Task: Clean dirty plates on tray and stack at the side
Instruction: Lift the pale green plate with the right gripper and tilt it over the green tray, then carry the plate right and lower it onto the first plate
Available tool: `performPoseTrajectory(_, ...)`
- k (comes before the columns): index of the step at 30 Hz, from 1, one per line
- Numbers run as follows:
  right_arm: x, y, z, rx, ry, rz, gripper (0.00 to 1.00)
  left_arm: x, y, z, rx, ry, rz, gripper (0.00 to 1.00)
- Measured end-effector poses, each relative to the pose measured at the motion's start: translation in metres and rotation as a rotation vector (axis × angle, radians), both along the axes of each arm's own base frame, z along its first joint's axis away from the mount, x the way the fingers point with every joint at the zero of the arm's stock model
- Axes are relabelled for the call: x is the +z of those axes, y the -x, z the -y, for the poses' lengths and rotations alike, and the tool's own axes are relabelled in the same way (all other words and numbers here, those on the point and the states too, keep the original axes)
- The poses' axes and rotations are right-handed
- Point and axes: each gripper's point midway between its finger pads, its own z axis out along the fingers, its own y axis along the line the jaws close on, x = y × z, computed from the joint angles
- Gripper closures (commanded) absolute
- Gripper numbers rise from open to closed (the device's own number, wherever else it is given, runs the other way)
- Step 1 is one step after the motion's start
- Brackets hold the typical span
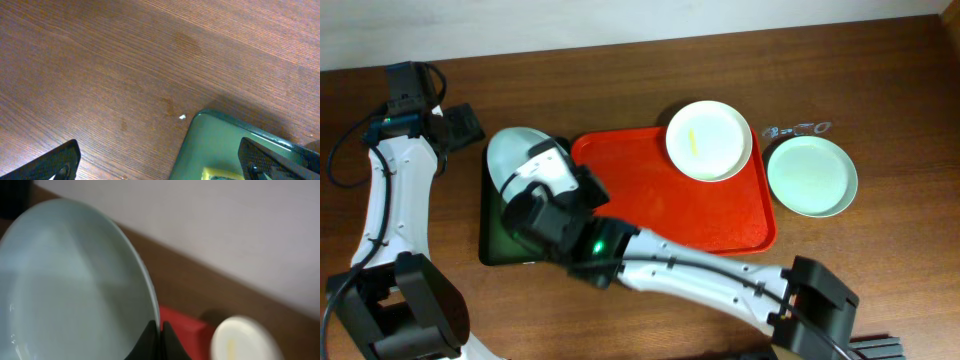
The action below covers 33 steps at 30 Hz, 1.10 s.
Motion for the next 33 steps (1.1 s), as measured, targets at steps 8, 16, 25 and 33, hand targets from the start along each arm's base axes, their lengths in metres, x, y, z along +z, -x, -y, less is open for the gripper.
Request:
performPoseTrajectory(8,-0.066,-0.052,0.055,-0.053,-0.495,-0.549,0.96,0.0,0.0,-0.001,0.002,-0.003,0.0,0.01)
performPoseTrajectory(16,-0.094,-0.072,0.271,-0.488,-0.836,-0.897,0.96,0.0,0.0,-0.001,0.004,-0.006,-0.002,0.01)
performPoseTrajectory(25,-0.108,-0.016,0.443,-0.888,-0.988,-0.951,0.96,0.0,0.0,-0.001,0.004,-0.006,-0.001,0.01)
performPoseTrajectory(33,-0.121,0.041,0.507,-1.198,-0.718,-0.974,0.96,0.0,0.0,-0.001,0.004,-0.006,-0.001,0.01)
